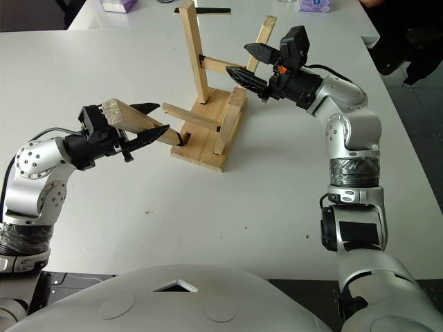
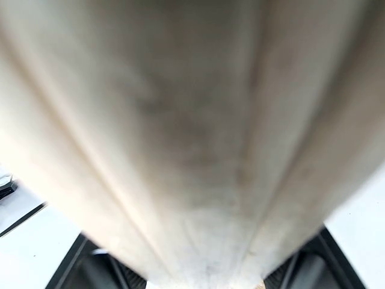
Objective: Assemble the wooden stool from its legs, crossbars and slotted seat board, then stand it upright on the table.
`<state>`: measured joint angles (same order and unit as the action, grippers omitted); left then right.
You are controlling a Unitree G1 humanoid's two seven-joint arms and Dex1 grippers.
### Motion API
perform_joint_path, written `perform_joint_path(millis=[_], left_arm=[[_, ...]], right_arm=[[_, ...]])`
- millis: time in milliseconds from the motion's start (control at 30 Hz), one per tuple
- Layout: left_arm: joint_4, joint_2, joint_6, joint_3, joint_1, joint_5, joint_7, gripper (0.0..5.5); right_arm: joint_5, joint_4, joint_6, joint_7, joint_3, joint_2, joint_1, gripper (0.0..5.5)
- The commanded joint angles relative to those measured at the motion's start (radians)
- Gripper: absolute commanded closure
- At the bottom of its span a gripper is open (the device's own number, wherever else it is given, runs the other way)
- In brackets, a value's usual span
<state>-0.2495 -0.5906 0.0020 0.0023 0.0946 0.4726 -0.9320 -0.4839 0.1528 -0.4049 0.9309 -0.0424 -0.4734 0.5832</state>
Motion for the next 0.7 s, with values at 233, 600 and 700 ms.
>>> perform_joint_path(millis=[233, 600, 700], left_arm=[[-0.015, -0.034, 0.048, -0.103, -0.19, -0.034, -0.052, 3.45], [-0.163, -0.053, 0.087, -0.154, -0.265, 0.019, -0.018, 3.45], [-0.156, -0.063, 0.085, -0.109, -0.232, 0.033, -0.004, 3.45]], right_arm=[[0.018, 0.007, 0.008, 0.008, -0.001, -0.002, 0.018, 1.7], [0.013, -0.019, -0.003, -0.009, -0.016, -0.007, -0.013, 1.7], [0.013, -0.026, -0.004, -0.014, -0.021, -0.009, -0.022, 1.7]])
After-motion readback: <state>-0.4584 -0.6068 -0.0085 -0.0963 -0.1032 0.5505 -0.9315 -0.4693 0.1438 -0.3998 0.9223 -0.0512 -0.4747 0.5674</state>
